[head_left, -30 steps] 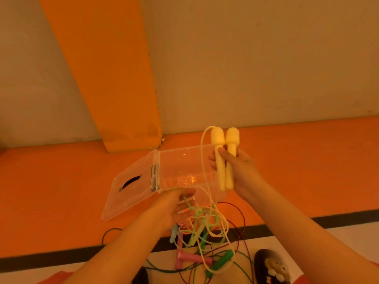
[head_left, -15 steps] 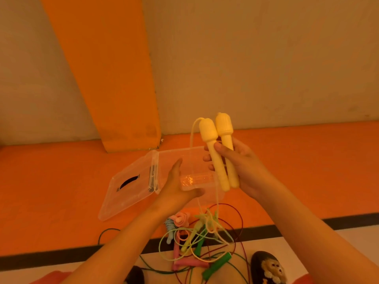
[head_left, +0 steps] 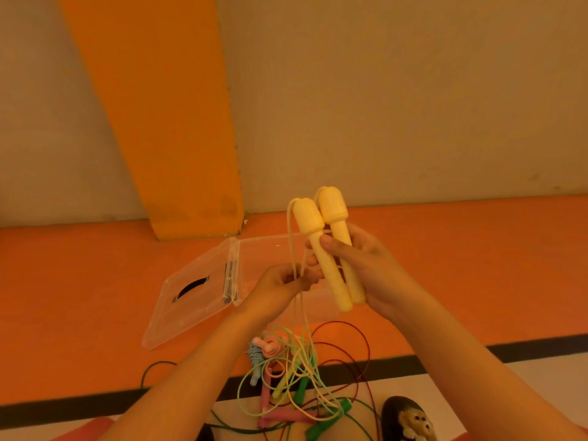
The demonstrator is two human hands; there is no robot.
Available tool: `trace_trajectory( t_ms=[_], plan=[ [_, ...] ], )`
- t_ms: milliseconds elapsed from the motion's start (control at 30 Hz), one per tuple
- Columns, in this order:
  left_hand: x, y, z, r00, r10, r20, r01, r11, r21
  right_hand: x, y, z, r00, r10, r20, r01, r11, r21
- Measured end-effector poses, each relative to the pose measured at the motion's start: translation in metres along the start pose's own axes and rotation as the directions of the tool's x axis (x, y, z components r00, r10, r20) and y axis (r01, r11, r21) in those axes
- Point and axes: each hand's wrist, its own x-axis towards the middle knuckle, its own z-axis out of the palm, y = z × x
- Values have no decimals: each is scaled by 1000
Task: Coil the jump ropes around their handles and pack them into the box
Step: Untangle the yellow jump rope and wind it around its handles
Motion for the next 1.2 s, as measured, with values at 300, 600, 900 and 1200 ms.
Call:
trace_trajectory(
  t_ms=[300, 600, 900, 1200],
  plan=[
    [7, -36, -2, 967, -246, 61, 212, 918, 336, 4, -5, -30, 979, -63, -192, 59, 998, -29],
    [9, 42, -25, 973, 27, -231, -147, 842, -518, 9, 33, -17, 971, 166, -173, -169, 986, 1],
    [0, 44, -17, 994, 77, -77, -107, 815, -569, 7, 50, 2, 977, 212, -16, -212, 975, -70],
    [1, 31, -23, 987, 38, -157, -101, 905, -413, 13, 54, 4, 960, 258, -108, -279, 911, -303]
  ],
)
